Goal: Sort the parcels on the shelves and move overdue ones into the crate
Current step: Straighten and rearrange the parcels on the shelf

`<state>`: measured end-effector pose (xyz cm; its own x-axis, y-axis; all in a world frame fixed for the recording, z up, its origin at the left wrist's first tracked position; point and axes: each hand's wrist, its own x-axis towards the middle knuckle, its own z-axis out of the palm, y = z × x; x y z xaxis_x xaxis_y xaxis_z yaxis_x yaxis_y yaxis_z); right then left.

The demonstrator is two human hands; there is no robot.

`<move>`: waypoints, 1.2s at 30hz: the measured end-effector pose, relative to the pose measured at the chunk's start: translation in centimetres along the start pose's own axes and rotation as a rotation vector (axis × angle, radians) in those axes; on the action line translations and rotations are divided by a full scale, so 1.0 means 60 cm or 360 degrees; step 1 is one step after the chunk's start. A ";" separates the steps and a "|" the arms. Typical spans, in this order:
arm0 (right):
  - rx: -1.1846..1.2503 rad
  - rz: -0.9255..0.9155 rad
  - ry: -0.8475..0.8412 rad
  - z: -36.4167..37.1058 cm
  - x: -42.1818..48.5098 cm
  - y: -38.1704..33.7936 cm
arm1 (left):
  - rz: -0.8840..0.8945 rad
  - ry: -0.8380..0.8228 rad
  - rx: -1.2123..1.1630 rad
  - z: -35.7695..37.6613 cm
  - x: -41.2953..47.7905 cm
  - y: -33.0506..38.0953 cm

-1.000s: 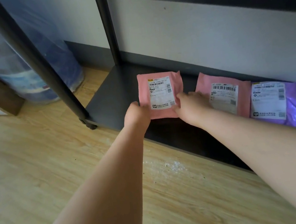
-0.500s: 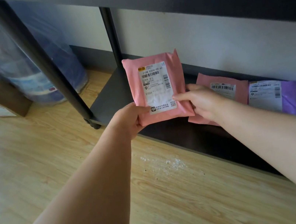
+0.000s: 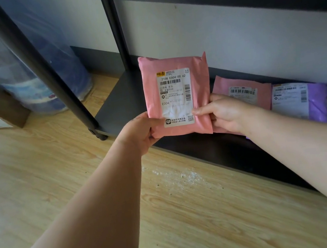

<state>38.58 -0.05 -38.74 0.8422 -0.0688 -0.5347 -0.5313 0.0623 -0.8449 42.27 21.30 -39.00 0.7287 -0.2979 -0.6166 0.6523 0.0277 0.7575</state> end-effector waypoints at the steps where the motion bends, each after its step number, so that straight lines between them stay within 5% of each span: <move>1: 0.0007 0.0004 0.0010 0.002 0.000 0.001 | 0.0008 0.0042 0.0002 0.001 0.002 -0.001; 6: 0.0048 0.0097 0.0208 0.016 0.013 0.005 | -0.0017 0.0358 0.0151 0.012 0.005 -0.003; 15: -0.0213 0.0153 0.0472 0.033 0.032 -0.005 | 0.0117 0.0502 0.0047 0.018 0.015 -0.005; 24: -0.1313 -0.0096 0.0612 0.043 0.003 -0.015 | 0.0244 0.0820 0.1333 0.039 0.038 -0.019; 29: -0.1306 -0.0220 0.0609 0.031 -0.016 -0.015 | 0.0468 0.1001 0.1902 0.057 0.016 -0.011; 33: -0.1342 -0.0291 0.0541 0.024 -0.055 -0.012 | 0.0567 0.0771 0.2207 0.076 -0.009 0.006; 36: -0.1468 -0.0233 0.0417 0.026 -0.094 -0.014 | 0.0394 0.0459 0.2380 0.096 -0.034 0.026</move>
<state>34.39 1.86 -34.99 0.9181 -0.2401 -0.3154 -0.3794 -0.7626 -0.5239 40.58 16.45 -35.31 0.9125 -0.2371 -0.3332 -0.1565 -0.9552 0.2512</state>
